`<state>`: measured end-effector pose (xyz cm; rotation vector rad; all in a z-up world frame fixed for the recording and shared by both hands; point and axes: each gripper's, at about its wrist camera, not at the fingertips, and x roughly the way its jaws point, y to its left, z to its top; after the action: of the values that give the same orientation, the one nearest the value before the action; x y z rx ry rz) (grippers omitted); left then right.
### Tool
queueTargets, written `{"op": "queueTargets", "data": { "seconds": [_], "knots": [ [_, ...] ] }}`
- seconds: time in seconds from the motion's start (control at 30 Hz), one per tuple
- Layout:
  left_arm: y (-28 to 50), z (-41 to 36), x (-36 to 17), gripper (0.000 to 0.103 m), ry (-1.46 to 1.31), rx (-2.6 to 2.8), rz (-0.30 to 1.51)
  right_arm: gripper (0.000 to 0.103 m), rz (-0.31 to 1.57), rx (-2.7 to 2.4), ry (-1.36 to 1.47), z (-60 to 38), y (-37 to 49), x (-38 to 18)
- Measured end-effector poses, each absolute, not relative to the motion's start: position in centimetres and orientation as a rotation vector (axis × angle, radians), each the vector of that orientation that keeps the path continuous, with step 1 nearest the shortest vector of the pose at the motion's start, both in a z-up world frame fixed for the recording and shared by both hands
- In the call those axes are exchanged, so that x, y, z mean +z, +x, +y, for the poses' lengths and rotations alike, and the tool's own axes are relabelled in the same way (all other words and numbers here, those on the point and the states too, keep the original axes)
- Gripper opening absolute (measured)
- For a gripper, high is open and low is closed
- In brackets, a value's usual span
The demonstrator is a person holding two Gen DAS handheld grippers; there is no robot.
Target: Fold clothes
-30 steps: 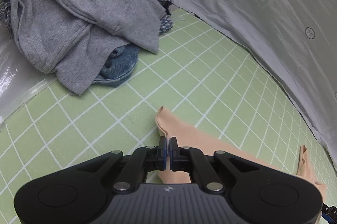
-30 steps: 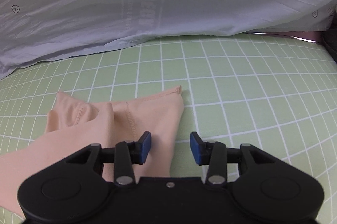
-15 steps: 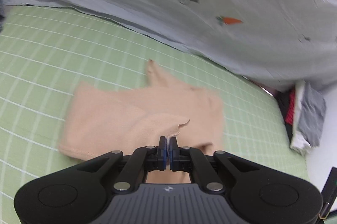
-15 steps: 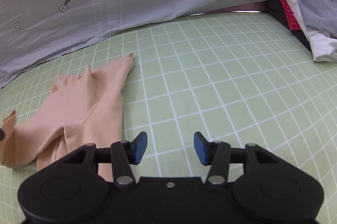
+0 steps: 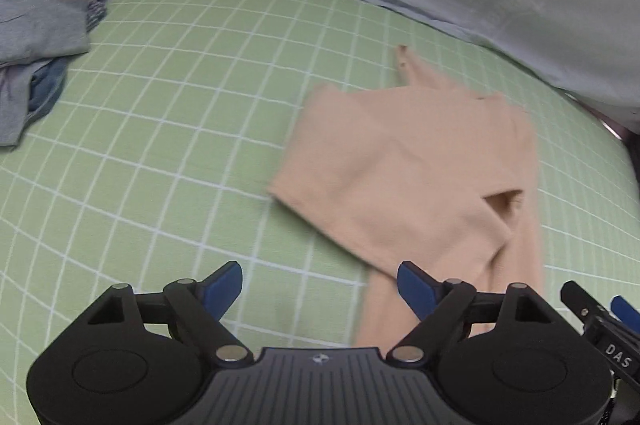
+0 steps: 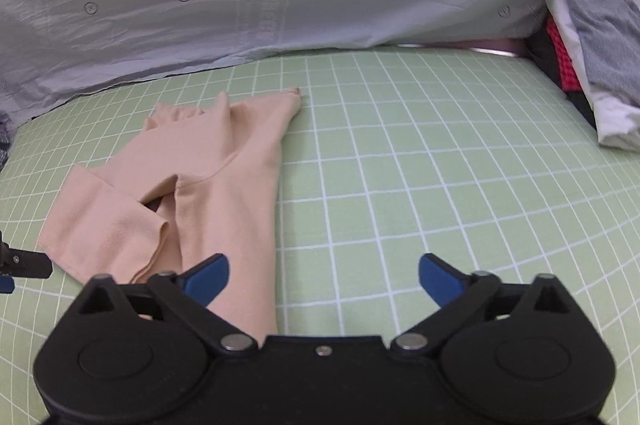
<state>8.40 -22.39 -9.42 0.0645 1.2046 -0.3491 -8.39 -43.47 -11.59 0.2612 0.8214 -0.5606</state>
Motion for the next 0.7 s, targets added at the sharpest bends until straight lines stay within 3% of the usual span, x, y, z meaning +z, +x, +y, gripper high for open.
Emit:
{"op": "queueTargets", "data": {
  "seconds": [0.4,0.57,0.63,0.67,0.7],
  "knots": [
    [13.2,-20.1,-11.5,0.085,0.050,-0.305,1.288,0.101,0.873,-0.370,0.284,-39.5,0.0,-12.5],
    [13.8,-19.2,-11.2,0.085,0.035,-0.299,1.277,0.065,0.890,-0.322,0.247,-38.3,1.0,-12.7],
    [13.5,-18.5,-10.9,0.085,0.018,-0.291,1.270,0.035,0.896,-0.304,0.244,-38.1,1.0,-12.7],
    [13.4,-18.2,-10.7,0.085,0.007,-0.287,1.267,0.011,0.897,-0.280,0.239,-37.9,0.9,-12.6],
    [13.1,-17.8,-10.5,0.085,-0.002,-0.284,1.266,0.004,0.890,-0.268,0.224,-37.5,0.6,-12.3]
  ]
}}
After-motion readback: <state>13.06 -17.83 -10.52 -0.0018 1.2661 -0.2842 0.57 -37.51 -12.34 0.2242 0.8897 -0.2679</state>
